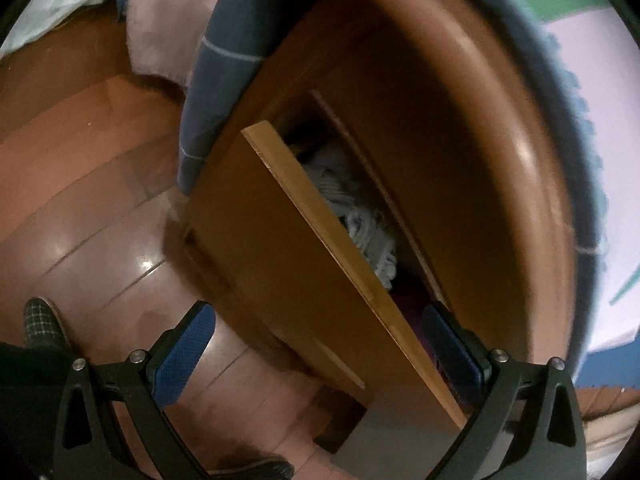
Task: Take underwear out of drawer
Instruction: 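Hook the left gripper on the drawer front and pull it open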
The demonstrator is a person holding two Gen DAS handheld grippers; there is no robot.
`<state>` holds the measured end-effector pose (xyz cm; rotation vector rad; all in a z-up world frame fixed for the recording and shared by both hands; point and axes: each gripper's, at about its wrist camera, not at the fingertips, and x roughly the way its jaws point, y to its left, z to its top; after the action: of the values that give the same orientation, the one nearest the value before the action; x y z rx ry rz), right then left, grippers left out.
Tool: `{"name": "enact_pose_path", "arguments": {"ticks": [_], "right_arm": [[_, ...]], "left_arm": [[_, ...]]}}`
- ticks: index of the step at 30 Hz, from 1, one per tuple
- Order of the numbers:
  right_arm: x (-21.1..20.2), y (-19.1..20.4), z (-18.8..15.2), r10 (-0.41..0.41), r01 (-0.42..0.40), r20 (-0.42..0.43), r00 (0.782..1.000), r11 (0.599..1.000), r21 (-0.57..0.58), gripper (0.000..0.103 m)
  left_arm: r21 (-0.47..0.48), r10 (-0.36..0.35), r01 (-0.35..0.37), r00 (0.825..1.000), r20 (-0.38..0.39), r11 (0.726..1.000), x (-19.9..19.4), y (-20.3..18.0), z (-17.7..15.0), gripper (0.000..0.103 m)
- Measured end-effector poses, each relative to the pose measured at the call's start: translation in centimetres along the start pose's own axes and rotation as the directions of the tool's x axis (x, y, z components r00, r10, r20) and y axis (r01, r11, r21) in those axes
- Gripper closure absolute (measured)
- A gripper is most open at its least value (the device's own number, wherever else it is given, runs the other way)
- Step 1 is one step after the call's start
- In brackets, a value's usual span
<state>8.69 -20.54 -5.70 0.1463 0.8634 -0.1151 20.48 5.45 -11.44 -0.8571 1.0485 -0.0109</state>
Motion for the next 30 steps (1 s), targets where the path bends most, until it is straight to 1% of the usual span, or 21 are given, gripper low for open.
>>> {"name": "enact_pose_path", "arguments": {"ticks": [5, 9, 14, 18, 22, 26, 30], "right_arm": [[0.7, 0.3, 0.0, 0.004, -0.004, -0.014, 1.0, 1.0, -0.005, 0.016], [1.2, 0.3, -0.1, 0.003, -0.003, -0.028, 1.0, 1.0, -0.007, 0.016], [1.6, 0.2, -0.1, -0.001, 0.001, -0.042, 0.999, 1.0, -0.001, 0.016], [1.7, 0.3, -0.1, -0.006, 0.005, -0.045, 0.999, 1.0, -0.002, 0.016], [1.6, 0.2, 0.0, -0.011, 0.011, -0.042, 0.999, 1.0, 0.001, 0.016], [1.7, 0.1, 0.1, -0.013, 0.014, -0.044, 0.999, 1.0, 0.007, 0.016], [1.6, 0.3, 0.2, -0.016, 0.016, -0.044, 0.999, 1.0, 0.002, 0.016]], "left_arm": [[-0.02, 0.012, -0.012, 1.0, -0.013, 1.0, 1.8, 0.4, 0.4, 0.0], [-0.061, 0.003, -0.004, 1.0, -0.013, 0.998, 2.7, 1.1, 0.5, 0.0], [-0.1, -0.001, 0.0, 1.0, -0.009, 0.995, 3.3, 1.7, 0.8, 0.0], [-0.129, 0.003, -0.006, 1.0, -0.024, 0.992, 4.1, 1.9, 0.9, 0.0], [-0.106, 0.022, -0.022, 1.0, -0.009, 0.994, 4.1, 1.7, 1.1, 0.0], [-0.118, 0.006, -0.008, 1.0, -0.02, 0.993, 4.3, 2.0, 1.2, 0.0], [-0.092, 0.033, -0.034, 0.999, -0.007, 0.995, 3.7, 1.6, 1.2, 0.0]]}}
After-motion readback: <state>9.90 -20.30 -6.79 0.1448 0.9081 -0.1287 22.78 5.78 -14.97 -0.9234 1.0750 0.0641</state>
